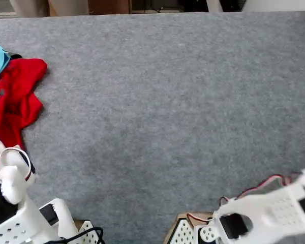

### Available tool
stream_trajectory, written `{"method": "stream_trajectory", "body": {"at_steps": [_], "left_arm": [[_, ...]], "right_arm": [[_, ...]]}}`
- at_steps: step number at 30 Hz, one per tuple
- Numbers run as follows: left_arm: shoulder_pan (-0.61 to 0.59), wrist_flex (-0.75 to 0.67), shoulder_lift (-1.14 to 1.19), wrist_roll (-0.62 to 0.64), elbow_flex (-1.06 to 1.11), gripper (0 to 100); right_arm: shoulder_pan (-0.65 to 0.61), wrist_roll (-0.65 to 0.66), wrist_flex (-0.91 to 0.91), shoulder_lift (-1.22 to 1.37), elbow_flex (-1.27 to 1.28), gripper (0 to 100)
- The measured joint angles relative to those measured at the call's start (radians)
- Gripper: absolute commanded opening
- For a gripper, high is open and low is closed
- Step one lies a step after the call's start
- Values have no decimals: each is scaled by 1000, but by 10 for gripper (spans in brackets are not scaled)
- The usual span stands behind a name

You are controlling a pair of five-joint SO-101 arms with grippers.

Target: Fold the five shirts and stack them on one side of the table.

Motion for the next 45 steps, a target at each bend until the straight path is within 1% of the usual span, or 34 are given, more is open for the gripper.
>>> {"method": "stream_trajectory", "body": {"at_steps": [2, 4, 8, 12, 16, 18, 20, 23, 24, 25, 29, 34, 39, 45], "left_arm": [[-51, -35, 31, 26, -8, 19], [-103, -84, 92, 37, -15, 19], [-222, -144, 287, 41, -84, 20], [-333, -144, 500, 44, -256, 20], [-417, -109, 680, 48, -462, 21], [-434, -98, 758, 38, -551, 21], [-436, -95, 835, 8, -617, 21], [-436, -95, 950, -20, -678, 21], [-436, -91, 988, -29, -695, 21], [-436, -83, 1025, -41, -710, 21], [-417, -69, 1166, -78, -776, 32], [-348, -69, 1356, -104, -842, 121], [-342, -44, 1445, -106, -957, 178], [-342, -43, 1510, -133, -997, 176]], "right_arm": [[-107, 9, 0, -57, 35, 334], [-218, 54, 0, -103, 64, 334], [-451, 94, 0, -176, 84, 333], [-703, 98, 0, -207, 84, 333], [-957, 98, 0, -207, 84, 327], [-1069, 98, 0, -207, 84, 278], [-1146, 98, 0, -207, 84, 193], [-1211, 98, 0, -207, 84, 51], [-1221, 98, 0, -207, 84, 15], [-1231, 98, 0, -207, 84, 5], [-1258, 166, 3, -207, 84, 19], [-1266, 244, 3, -207, 84, 23], [-1266, 249, 3, -207, 84, 20], [-1266, 249, 3, -207, 84, 20]]}}
